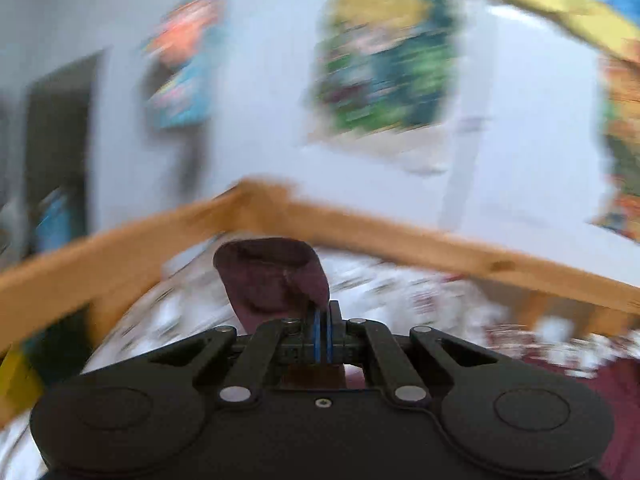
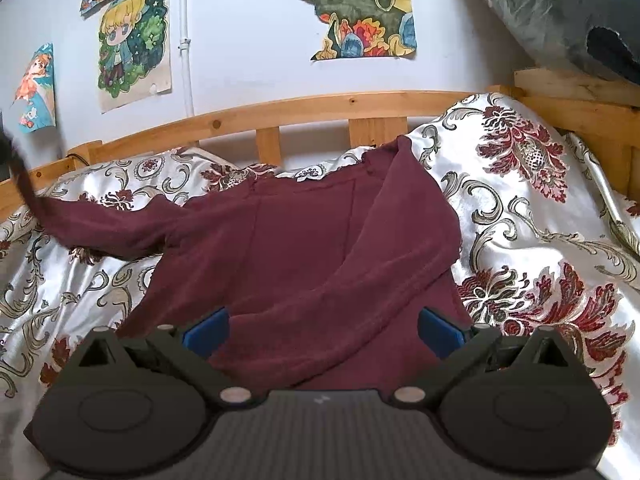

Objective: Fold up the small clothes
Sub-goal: 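Carry the held sleeve across the shirt body with the left tool, release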

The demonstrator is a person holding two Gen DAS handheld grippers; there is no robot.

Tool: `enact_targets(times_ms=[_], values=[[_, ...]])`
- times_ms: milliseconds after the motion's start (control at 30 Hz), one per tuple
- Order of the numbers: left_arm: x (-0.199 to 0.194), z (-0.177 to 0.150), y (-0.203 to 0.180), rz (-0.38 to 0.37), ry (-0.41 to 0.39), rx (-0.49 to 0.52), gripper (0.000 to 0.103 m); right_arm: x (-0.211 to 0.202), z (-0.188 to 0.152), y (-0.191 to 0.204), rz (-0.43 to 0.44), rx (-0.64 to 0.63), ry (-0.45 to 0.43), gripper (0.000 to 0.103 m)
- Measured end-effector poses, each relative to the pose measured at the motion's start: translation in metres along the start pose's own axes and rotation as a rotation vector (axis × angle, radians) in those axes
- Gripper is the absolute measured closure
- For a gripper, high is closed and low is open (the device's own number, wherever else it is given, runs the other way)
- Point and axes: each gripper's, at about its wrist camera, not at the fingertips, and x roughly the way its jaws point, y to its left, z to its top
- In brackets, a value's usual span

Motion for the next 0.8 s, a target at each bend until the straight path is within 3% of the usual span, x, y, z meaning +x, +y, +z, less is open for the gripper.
enact_targets(times_ms=[200,367,600,800], values=[[-0.023,0.019,-0.093,-0.305,-0.063,0.182,0.101,-0.002,0.004,-0.007,-0.023,0.028,-0.011,0.000],[-0.042,0.005,-0.160,-0.519,-0.062,0.258,0.101,-0.005,0.009,-0.019,-0.052,0.059,-0.029,0.000],[-0.069,-0.045,-0.238,-0.738,0.010,0.316,0.101,-0.009,0.021,-0.050,-0.151,0.116,-0.057,0.000],[-0.085,-0.108,-0.276,-0.842,0.141,0.349,0.101,-0.014,0.031,-0.084,-0.244,0.152,-0.095,0.000]])
